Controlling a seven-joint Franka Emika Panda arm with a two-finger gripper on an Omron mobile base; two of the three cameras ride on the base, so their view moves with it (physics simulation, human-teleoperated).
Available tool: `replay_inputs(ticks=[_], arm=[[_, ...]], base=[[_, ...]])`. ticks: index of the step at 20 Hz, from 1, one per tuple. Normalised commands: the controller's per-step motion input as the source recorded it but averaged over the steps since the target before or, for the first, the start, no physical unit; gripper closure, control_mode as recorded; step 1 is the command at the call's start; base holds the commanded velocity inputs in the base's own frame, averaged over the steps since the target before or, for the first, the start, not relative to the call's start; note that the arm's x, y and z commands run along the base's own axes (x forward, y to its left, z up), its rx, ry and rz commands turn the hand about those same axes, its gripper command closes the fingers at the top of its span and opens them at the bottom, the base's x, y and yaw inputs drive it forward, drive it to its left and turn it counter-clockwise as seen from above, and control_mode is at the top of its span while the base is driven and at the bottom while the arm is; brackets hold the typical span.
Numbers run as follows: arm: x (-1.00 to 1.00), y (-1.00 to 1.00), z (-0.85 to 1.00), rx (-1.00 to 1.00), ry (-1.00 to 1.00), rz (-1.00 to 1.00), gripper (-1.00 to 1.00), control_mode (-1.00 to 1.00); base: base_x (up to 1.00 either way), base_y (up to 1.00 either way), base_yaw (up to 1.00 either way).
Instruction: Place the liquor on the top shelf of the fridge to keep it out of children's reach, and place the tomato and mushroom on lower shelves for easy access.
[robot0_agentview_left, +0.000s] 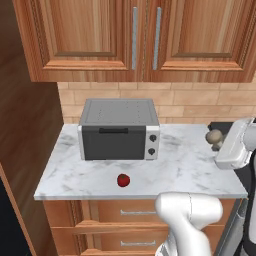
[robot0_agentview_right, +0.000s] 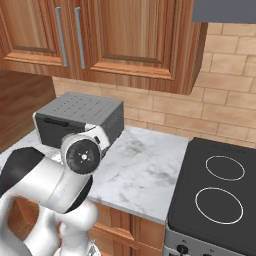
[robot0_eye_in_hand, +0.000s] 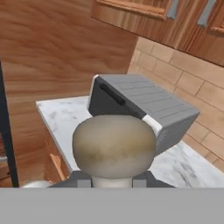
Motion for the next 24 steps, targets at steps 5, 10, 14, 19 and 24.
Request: replay_inputs(ticks=[5,10,14,19,24], arm=[[0.0,0.68,0.0,-0.11,0.0,0.0,1.0,-1.0],[0.01,0.26,0.0,-0.06,0.0,0.0,1.0,-1.0],[0.0,0.0,-0.01,-0.05,0.0,0.0,1.0,-1.0],[-0.07,0.0,-0.02,-0.05,0.0,0.0,1.0,1.0],[0.0,0.0,0.0,0.0,0.0,0.0,1.0,1.0]], base=[[0.0,0.0,0.0],[0.0,0.0,0.0],[0.0,0.0,0.0],[-0.05,0.0,0.0],[-0.67,0.01,0.07]])
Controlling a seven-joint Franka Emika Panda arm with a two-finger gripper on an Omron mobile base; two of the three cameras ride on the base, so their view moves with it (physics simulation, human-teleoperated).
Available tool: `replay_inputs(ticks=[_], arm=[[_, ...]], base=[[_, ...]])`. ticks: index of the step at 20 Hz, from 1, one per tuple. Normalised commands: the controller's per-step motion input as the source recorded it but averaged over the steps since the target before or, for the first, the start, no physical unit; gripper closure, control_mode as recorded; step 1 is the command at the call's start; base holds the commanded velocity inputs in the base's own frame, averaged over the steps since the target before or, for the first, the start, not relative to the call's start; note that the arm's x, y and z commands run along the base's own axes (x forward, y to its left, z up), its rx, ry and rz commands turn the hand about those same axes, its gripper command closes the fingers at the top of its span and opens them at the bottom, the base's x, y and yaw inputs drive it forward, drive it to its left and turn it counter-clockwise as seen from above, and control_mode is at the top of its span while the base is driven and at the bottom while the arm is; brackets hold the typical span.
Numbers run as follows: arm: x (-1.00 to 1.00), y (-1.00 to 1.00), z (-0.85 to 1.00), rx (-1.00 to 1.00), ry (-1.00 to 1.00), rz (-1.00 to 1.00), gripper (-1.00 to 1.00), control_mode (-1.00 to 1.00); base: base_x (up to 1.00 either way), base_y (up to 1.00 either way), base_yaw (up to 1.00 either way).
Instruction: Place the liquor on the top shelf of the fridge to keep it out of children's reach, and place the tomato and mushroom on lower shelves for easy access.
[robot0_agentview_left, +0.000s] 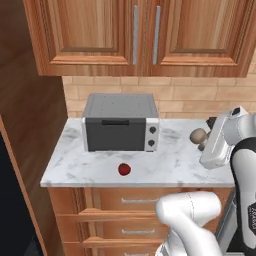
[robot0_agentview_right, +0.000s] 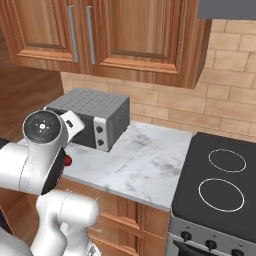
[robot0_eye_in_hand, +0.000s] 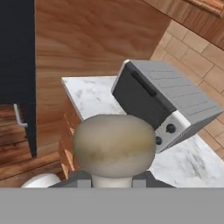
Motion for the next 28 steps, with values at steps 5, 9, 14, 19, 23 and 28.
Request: replay_inputs(ticks=[5,9,14,19,23,28], arm=[[0.0,0.0,0.0,0.0,0.0,0.0,1.0,1.0],[0.0,0.0,0.0,0.0,0.0,0.0,1.0,1.0],[0.0,0.0,0.0,0.0,0.0,0.0,1.0,1.0],[0.0,0.0,0.0,0.0,0.0,0.0,1.0,1.0],[0.0,0.0,0.0,0.0,0.0,0.0,1.0,1.0],[0.0,0.0,0.0,0.0,0.0,0.0,1.0,1.0]], base=[[-0.93,0.27,0.3],[-0.58,0.65,0.42],[-0.37,0.93,0.45],[-0.05,1.0,0.39],[0.08,1.0,0.29],[0.29,1.0,0.24]])
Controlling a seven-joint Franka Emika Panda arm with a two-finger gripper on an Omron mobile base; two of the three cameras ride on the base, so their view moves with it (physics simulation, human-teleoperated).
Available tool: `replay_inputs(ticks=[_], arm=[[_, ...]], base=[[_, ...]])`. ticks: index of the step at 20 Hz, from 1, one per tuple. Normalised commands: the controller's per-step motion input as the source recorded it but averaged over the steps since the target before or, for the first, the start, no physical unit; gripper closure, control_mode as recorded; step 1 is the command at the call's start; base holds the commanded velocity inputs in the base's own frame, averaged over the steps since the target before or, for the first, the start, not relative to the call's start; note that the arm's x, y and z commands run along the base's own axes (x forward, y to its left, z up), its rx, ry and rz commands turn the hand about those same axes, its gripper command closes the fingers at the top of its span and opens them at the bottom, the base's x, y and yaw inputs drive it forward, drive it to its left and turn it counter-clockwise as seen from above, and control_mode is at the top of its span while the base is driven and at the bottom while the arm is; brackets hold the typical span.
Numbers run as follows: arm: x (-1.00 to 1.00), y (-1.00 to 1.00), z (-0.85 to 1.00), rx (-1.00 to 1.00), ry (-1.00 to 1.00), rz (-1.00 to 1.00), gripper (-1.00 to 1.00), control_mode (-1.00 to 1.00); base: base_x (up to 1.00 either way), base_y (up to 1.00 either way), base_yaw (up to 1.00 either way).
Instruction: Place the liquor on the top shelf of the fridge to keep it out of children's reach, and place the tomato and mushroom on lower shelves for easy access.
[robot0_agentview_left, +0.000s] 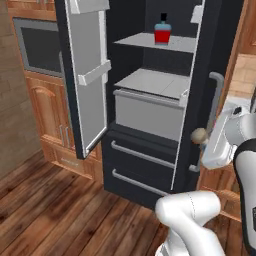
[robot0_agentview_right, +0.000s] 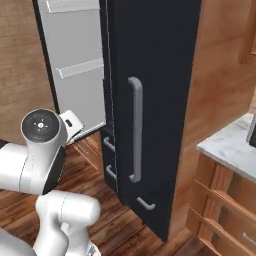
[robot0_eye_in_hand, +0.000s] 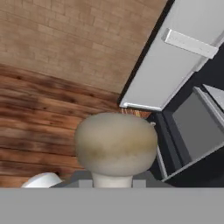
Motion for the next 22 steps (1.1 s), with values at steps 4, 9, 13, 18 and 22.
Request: replay_inputs(ticks=[4,9,13,18,22], arm=[[0.0,0.0,0.0,0.0,0.0,0.0,1.0,1.0],[0.0,0.0,0.0,0.0,0.0,0.0,1.0,1.0],[0.0,0.0,0.0,0.0,0.0,0.0,1.0,1.0],[0.0,0.0,0.0,0.0,0.0,0.0,1.0,1.0],[0.0,0.0,0.0,0.0,0.0,0.0,1.0,1.0]], base=[[0.43,1.0,0.14],[0.32,0.56,-0.04],[0.25,0.2,-0.31],[0.34,0.21,-0.46],[0.39,0.5,-0.56]])
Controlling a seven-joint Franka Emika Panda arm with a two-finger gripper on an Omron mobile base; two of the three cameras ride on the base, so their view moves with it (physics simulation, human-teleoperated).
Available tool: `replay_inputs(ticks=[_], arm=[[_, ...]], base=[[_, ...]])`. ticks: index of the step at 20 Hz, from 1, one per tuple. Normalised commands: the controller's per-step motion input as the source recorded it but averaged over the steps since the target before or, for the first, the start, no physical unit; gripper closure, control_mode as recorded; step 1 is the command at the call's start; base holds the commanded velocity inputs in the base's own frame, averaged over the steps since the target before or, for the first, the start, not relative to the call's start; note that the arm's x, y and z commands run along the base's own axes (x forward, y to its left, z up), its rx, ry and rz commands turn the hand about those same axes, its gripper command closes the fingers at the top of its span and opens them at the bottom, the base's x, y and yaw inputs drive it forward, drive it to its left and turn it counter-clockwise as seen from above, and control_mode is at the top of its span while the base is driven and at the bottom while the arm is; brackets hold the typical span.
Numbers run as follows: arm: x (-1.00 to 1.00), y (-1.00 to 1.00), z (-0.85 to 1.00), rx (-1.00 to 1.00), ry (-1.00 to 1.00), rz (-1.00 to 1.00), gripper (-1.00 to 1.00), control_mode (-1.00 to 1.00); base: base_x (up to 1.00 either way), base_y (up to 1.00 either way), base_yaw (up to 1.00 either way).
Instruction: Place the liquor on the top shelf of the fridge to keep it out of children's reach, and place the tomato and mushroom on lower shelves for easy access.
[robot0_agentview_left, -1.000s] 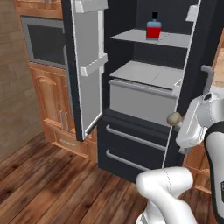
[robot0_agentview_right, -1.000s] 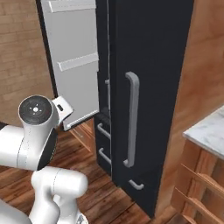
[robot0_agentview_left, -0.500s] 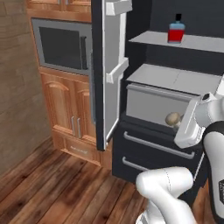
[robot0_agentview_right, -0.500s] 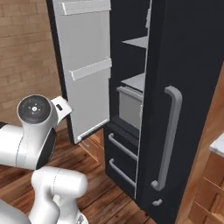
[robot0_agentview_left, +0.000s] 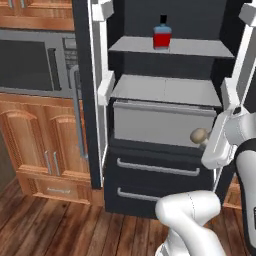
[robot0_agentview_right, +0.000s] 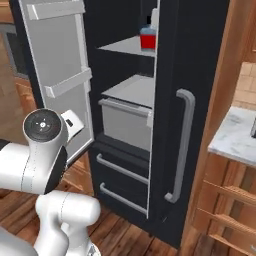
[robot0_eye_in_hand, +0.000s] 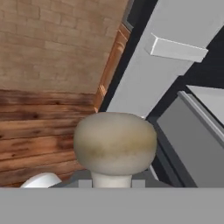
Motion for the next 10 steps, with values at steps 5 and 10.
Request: replay_inputs(ticks=[5,10], arm=[[0.0,0.0,0.0,0.0,0.0,0.0,1.0,1.0],[0.0,0.0,0.0,0.0,0.0,0.0,1.0,1.0]], base=[[0.39,0.66,-0.54],[0.4,0.64,-0.51]])
